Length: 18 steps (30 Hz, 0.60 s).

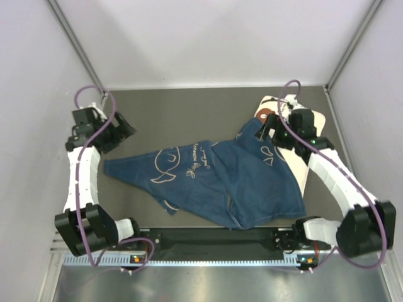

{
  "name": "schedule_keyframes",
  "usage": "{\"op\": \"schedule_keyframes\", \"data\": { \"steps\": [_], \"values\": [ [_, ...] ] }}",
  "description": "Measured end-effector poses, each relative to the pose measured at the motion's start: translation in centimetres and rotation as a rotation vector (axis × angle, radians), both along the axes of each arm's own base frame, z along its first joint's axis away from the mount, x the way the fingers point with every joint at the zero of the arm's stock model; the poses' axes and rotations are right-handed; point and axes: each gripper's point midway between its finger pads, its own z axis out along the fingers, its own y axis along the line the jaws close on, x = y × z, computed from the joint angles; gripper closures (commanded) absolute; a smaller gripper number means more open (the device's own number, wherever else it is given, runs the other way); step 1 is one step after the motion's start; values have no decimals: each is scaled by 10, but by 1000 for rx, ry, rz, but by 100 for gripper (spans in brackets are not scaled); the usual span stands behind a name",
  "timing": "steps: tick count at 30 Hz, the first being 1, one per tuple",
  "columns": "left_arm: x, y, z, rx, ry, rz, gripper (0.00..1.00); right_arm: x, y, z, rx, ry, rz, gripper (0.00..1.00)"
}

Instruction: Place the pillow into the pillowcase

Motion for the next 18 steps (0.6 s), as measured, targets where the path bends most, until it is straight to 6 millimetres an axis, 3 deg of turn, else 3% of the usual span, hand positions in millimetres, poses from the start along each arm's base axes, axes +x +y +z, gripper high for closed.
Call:
{"op": "schedule_keyframes", "data": {
  "steps": [4,8,12,13,18],
  "values": [
    [-9,-30,-37,-14,75,-85,1,37,-2,-15,-64,51,22,16],
    [-16,-21,-68,22,164,-59,1,59,-16,-40,-101,110,16,16],
    [-15,-17,-84,30,215,-60,1,71,-20,-58,-120,155,33,22],
    [-15,-17,-88,29,226,-62,1,74,-17,-59,-115,159,47,29],
    [-15,-18,-92,29,240,-72,1,77,1,-59,-57,157,127,42]
  ]
}}
